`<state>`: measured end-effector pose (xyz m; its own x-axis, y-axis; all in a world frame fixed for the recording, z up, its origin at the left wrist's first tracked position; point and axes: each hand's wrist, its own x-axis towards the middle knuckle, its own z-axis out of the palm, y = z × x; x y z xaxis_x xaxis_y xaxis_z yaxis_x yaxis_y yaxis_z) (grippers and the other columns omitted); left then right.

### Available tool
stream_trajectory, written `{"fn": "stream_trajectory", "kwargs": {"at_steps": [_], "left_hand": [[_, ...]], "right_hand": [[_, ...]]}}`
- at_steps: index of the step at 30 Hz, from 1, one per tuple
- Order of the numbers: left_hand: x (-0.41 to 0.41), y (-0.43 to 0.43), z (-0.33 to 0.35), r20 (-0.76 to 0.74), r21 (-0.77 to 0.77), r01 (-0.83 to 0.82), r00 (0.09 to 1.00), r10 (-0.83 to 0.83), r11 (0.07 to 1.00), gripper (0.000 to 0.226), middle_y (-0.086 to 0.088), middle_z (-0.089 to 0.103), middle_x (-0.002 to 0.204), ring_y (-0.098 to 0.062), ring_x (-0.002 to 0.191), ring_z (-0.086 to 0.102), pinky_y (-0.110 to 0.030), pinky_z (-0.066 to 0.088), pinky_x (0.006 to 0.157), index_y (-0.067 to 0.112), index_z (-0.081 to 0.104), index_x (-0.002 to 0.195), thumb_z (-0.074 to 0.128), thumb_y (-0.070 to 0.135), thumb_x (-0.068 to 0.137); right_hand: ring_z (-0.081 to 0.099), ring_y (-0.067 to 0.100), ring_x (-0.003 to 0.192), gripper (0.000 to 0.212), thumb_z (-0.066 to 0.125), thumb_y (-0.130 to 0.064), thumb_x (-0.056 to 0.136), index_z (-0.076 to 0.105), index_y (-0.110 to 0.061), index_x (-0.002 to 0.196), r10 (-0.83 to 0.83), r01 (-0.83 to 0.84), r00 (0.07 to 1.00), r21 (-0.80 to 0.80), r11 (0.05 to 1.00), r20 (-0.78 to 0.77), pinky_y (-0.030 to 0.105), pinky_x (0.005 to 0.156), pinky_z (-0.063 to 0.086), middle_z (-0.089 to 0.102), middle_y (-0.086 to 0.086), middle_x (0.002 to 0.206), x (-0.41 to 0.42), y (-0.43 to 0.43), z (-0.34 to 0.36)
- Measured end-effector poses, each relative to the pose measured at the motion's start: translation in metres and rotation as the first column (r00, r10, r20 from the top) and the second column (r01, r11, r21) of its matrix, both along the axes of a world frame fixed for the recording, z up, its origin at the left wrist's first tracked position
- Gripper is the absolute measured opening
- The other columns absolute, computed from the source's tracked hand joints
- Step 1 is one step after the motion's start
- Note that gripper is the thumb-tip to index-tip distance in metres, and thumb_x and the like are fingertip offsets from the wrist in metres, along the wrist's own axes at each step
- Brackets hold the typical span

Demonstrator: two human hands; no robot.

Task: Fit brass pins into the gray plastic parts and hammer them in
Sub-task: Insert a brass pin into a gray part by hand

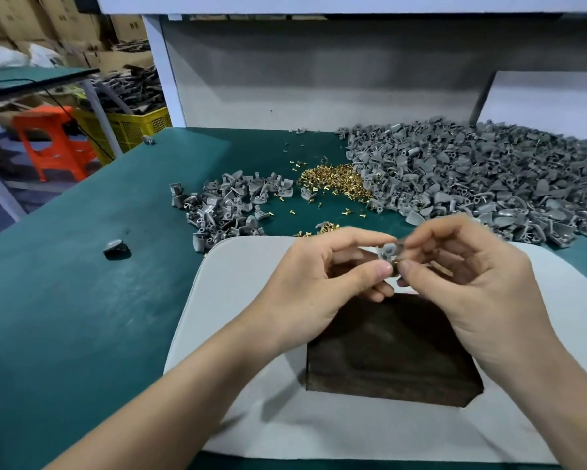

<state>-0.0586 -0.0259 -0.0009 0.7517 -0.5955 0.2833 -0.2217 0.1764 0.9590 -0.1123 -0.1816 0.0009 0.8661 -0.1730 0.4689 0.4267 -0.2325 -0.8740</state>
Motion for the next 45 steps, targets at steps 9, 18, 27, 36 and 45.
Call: {"fn": "stream_trajectory", "kwargs": {"at_steps": [9, 18, 27, 36, 45], "left_hand": [[0.0005, 0.001, -0.0023, -0.038, -0.028, -0.003, 0.999, 0.002, 1.0, 0.023, -0.01, 0.07, 0.088, -0.014, 0.081, 0.068, -0.028, 0.058, 0.08, -0.001, 0.066, 0.103, 0.063, -0.007, 0.082], [0.0008, 0.0022, 0.0005, -0.042, -0.013, 0.001, 0.999, -0.002, 1.0, 0.029, -0.007, 0.071, 0.093, -0.014, 0.088, 0.069, -0.029, 0.057, 0.083, 0.006, 0.065, 0.107, 0.063, -0.006, 0.081], [0.0003, 0.0026, -0.0011, -0.036, -0.002, 0.0, 0.999, 0.0, 1.0, 0.026, -0.008, 0.07, 0.09, -0.015, 0.085, 0.069, -0.029, 0.057, 0.082, 0.001, 0.065, 0.107, 0.063, -0.005, 0.081], [-0.0007, 0.0025, -0.0004, -0.069, -0.032, 0.006, 0.998, -0.008, 0.999, 0.025, -0.007, 0.071, 0.087, -0.014, 0.083, 0.069, -0.025, 0.056, 0.078, 0.005, 0.066, 0.103, 0.064, -0.002, 0.08], [-0.0017, 0.0015, -0.0005, -0.1, -0.056, 0.009, 0.995, -0.015, 0.998, 0.027, -0.008, 0.07, 0.087, -0.016, 0.081, 0.069, -0.023, 0.056, 0.074, 0.003, 0.063, 0.107, 0.061, -0.008, 0.082]], "right_hand": [[0.061, 0.009, 0.068, 0.031, 0.068, 0.013, 0.074, 0.058, -0.016, 0.079, 0.013, -0.013, 1.0, 0.033, 0.999, -0.01, 0.018, 0.072, 0.051, 0.062, 0.002, 0.071, 0.0011, 0.0005, -0.001], [0.062, 0.01, 0.069, 0.027, 0.07, 0.009, 0.074, 0.059, -0.016, 0.081, 0.012, -0.009, 1.0, 0.078, 0.997, -0.028, 0.019, 0.071, 0.053, 0.065, 0.0, 0.071, 0.0004, 0.0002, 0.0005], [0.063, 0.008, 0.069, 0.021, 0.07, 0.005, 0.073, 0.064, -0.012, 0.083, 0.023, -0.019, 0.999, 0.081, 0.997, -0.049, 0.016, 0.069, 0.052, 0.067, -0.004, 0.071, -0.0005, 0.0021, 0.0019], [0.057, 0.009, 0.056, 0.013, 0.072, -0.002, 0.073, 0.07, -0.015, 0.074, -0.007, 0.014, 0.994, 0.061, 0.998, -0.113, 0.014, 0.057, 0.047, 0.066, 0.0, 0.064, -0.0014, 0.0007, 0.0048], [0.056, 0.01, 0.053, 0.02, 0.071, 0.002, 0.076, 0.07, -0.017, 0.07, -0.041, 0.045, 0.993, 0.03, 0.999, -0.108, 0.016, 0.055, 0.049, 0.064, 0.003, 0.063, -0.0034, 0.0023, 0.0043]]}}
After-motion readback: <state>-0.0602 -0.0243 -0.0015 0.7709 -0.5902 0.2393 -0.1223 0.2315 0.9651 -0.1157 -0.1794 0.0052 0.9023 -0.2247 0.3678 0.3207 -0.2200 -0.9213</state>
